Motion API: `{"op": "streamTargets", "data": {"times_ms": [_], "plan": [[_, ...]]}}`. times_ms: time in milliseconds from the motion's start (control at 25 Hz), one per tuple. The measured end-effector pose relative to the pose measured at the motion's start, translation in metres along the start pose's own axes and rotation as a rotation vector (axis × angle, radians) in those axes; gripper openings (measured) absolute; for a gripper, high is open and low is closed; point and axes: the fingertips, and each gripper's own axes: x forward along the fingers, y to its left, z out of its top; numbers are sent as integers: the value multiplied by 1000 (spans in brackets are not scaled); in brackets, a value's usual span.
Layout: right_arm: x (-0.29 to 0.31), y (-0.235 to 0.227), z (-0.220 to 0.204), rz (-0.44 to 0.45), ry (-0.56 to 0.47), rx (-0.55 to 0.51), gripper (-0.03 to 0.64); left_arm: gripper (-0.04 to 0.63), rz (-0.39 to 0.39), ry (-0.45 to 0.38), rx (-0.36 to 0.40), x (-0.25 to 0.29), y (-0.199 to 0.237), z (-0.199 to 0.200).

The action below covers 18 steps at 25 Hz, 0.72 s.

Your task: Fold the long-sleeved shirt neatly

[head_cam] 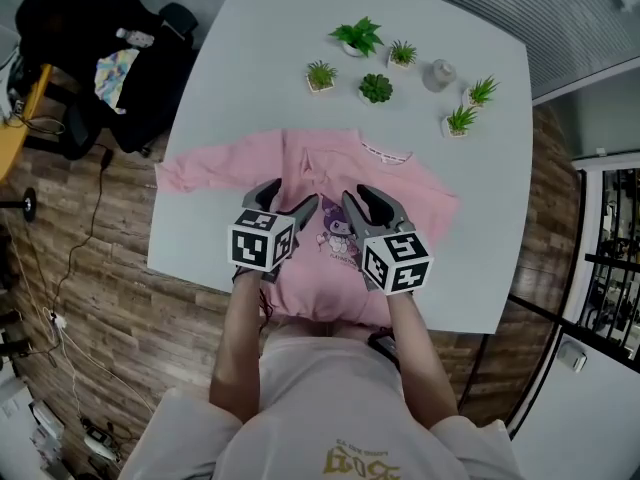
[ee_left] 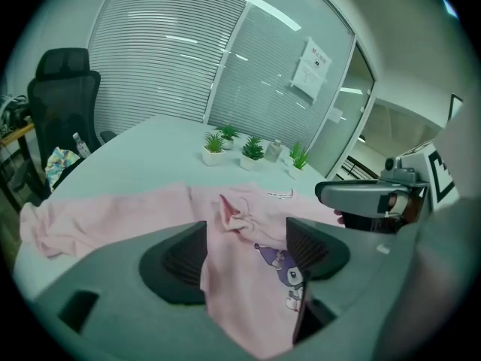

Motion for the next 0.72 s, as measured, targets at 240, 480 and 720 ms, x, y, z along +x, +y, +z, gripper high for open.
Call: {"op": "streamTargets", "data": {"times_ms": [240, 480, 720], "plan": [[-29, 1, 1, 37, -29, -8, 129, 339, 38, -20, -39, -15, -23, -11], [-54, 6, -3, 75, -46, -4, 129, 339, 94, -58, -57, -36, -35, -12], [-68, 22, -3, 129, -62, -10, 130, 339, 161, -110, -79, -69, -30, -12]]}}
